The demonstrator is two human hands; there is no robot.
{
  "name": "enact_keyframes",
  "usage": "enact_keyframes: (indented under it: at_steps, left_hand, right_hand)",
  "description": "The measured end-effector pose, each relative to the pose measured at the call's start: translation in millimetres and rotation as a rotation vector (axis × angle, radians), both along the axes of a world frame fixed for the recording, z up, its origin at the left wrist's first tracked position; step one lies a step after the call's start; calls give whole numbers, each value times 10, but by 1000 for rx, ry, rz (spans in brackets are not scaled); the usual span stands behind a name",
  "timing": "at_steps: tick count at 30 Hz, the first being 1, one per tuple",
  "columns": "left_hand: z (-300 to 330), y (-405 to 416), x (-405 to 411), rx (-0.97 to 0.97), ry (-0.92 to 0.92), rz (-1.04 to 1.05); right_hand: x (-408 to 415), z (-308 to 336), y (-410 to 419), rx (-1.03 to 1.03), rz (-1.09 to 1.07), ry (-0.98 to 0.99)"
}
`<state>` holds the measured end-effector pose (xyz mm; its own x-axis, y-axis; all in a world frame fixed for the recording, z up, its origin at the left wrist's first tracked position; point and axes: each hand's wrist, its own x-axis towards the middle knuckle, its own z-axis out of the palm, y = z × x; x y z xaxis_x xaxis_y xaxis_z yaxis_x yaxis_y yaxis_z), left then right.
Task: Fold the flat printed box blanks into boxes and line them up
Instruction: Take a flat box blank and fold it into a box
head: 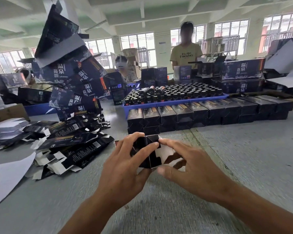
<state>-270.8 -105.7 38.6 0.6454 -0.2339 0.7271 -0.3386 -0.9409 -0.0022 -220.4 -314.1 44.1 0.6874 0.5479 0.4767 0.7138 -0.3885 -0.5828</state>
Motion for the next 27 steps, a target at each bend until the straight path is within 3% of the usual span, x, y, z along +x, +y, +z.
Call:
enact_keyframes:
  at_steps: [6, 11, 27]
  left_hand:
    - [-2, -63, -9, 27, -17, -23]
    - [-46, -88, 13, 54, -30, -25]
    - [-27, -153, -10, -101, -79, -30]
  right_hand:
    - [-3, 0, 6, 173, -91, -37]
    - [-22, -16, 21, 199, -126, -64]
    - [-35, 20, 29, 329, -33, 144]
